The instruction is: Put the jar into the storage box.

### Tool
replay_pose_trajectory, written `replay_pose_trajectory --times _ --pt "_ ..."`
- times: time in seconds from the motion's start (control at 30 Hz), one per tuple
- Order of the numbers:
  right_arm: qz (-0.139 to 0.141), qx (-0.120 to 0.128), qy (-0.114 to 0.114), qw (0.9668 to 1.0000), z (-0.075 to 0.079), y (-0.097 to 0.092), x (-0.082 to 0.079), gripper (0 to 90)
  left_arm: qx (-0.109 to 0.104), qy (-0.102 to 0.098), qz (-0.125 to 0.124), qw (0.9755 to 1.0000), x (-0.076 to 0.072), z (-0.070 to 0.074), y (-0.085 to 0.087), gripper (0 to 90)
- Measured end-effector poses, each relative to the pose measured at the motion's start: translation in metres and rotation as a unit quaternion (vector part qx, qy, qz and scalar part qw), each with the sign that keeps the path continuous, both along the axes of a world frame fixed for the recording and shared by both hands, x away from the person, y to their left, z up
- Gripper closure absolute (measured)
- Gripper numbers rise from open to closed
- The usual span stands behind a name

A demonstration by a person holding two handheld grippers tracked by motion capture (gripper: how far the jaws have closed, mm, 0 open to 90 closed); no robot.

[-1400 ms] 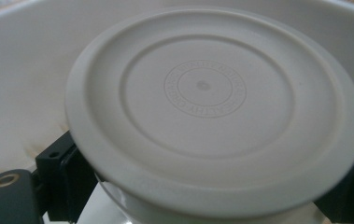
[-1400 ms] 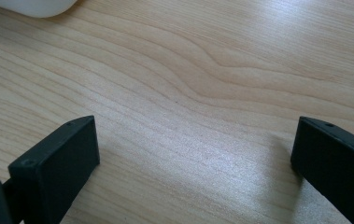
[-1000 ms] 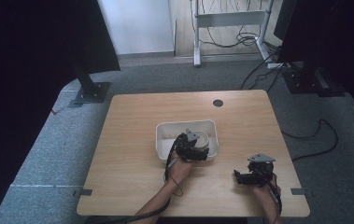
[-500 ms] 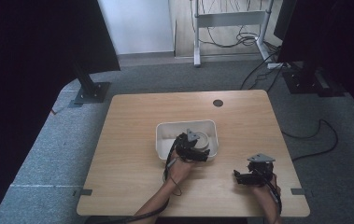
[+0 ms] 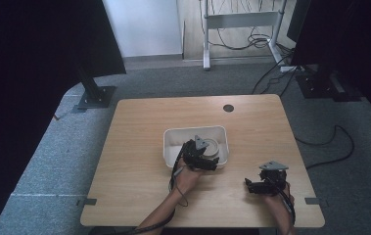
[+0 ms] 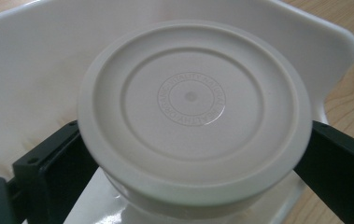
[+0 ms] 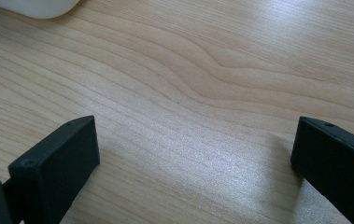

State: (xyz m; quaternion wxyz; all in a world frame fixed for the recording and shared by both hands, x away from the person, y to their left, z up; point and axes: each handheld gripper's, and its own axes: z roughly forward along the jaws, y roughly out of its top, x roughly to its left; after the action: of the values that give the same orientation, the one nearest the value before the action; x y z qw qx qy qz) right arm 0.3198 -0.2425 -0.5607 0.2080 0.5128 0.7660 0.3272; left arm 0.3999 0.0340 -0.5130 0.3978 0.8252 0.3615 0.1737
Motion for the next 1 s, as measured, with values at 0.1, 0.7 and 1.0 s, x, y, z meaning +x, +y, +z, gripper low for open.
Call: replay_pose_trajectory --times 0.1,0.7,1.0 --pt "0.0 0.0 0.0 1.0 0.0 0.0 0.0 0.8 -0.002 0.001 -0.003 1.0 -0.001 0.001 0.002 2.8" --pt "0.002 0.0 0.0 1.0 0.0 0.001 0.001 0.8 -0.018 -0.006 -0.02 0.9996 -0.01 0.013 0.013 3.1" --pt "0.002 0.0 0.0 1.0 0.0 0.001 0.001 0.7 -0.027 -0.001 -0.023 0.9994 -0.014 0.014 0.022 3.2"
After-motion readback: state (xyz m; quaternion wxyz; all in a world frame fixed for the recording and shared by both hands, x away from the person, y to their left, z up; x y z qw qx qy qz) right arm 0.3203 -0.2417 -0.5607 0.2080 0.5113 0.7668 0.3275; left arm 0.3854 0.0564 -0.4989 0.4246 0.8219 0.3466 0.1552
